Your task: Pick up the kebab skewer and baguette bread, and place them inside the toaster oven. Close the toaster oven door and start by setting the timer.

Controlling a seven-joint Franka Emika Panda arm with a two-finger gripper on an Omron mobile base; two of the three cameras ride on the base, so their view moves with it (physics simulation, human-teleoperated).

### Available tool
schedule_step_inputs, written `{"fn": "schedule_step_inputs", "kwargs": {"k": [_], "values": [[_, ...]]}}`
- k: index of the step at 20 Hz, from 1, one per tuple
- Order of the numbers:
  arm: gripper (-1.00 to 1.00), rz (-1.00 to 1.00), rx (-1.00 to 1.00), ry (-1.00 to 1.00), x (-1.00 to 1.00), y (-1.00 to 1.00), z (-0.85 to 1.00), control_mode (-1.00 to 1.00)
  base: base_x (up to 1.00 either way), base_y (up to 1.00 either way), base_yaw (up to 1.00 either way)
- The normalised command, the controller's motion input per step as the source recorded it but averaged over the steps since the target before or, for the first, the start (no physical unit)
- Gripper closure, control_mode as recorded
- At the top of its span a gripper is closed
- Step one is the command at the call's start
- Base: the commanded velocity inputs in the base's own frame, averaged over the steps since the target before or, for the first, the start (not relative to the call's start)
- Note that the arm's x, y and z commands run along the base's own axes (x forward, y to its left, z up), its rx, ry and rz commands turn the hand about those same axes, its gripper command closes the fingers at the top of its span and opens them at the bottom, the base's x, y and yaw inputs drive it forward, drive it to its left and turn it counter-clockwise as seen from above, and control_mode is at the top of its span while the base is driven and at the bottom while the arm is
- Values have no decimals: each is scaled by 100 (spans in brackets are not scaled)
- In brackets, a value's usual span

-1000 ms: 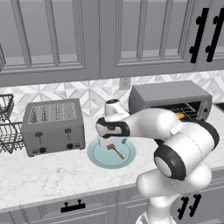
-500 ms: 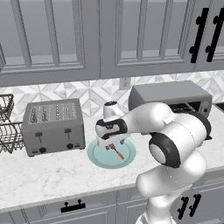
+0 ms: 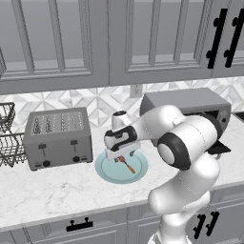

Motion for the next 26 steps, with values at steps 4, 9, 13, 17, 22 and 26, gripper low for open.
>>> {"fn": "schedule_step_inputs", "kwargs": {"k": [4, 9, 13, 17, 22, 26], "values": [[-100, 2, 0, 0, 2, 3, -26, -100, 0, 0, 0], [-100, 1, 0, 0, 3, 4, -20, -100, 0, 0, 0], [-100, 1, 0, 0, 3, 4, -15, -100, 0, 0, 0], [100, 2, 0, 0, 0, 5, -13, -100, 0, 0, 0], [100, 2, 0, 1, 0, 0, -1, -100, 0, 0, 0], [100, 1, 0, 3, 0, 0, 0, -100, 0, 0, 0]]}}
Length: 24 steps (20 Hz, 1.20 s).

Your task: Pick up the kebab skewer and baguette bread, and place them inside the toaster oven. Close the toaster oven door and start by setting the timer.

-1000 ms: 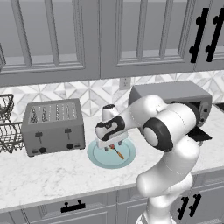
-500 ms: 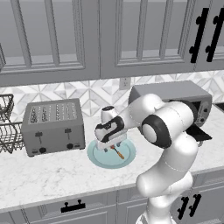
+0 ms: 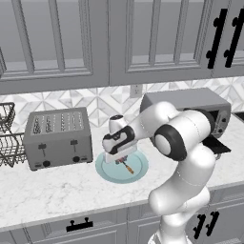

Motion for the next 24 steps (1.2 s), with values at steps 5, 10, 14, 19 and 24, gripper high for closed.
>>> {"fn": "schedule_step_inputs", "kwargs": {"k": [5, 10, 14, 19, 24], "values": [[100, 0, 0, 2, 0, 0, 11, -100, 0, 0, 0], [100, -1, 0, 0, -3, -7, 48, -100, 0, 0, 0], [100, -4, 0, 0, -9, -17, 53, -100, 0, 0, 0], [100, -9, 0, 0, -2, -32, 41, -100, 0, 0, 0], [100, -14, 0, 0, -11, -40, 28, -100, 0, 0, 0]]}}
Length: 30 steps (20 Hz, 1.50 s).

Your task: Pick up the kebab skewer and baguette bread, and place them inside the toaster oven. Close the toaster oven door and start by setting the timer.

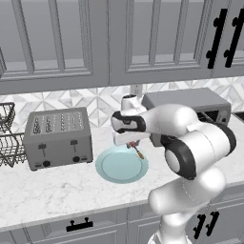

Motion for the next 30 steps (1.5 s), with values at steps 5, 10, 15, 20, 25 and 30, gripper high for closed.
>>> {"fn": "schedule_step_inputs", "kwargs": {"k": [5, 10, 15, 20, 25, 30], "values": [[100, -14, 0, 0, -62, -39, 19, -100, 0, 0, 0], [100, -19, 0, 0, -58, -17, 36, -100, 0, 0, 0], [100, -28, 0, 0, -17, -10, 54, -100, 0, 0, 0], [100, -32, 3, 0, -5, -14, 29, -100, 0, 0, 0], [100, -29, 5, 0, -27, -24, 16, -100, 0, 0, 0], [100, -31, 1, 0, -31, -13, 32, -100, 0, 0, 0]]}}
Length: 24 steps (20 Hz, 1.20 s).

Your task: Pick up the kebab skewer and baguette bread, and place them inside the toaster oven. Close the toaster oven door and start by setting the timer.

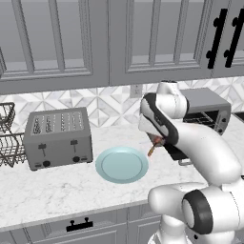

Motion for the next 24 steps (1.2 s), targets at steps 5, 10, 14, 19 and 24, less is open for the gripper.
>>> {"fn": "schedule_step_inputs", "kwargs": {"k": [5, 10, 14, 19, 24], "values": [[100, -35, 0, 0, -47, -15, 20, -100, 0, 0, 0], [100, -30, 0, 0, -29, -38, 10, -100, 0, 0, 0], [100, -24, 0, 0, -5, -57, 14, -100, 0, 0, 0], [100, -18, 0, -1, 0, -54, 13, -100, 0, 0, 0], [100, -7, 0, -4, 6, -43, 3, -100, 0, 0, 0]]}}
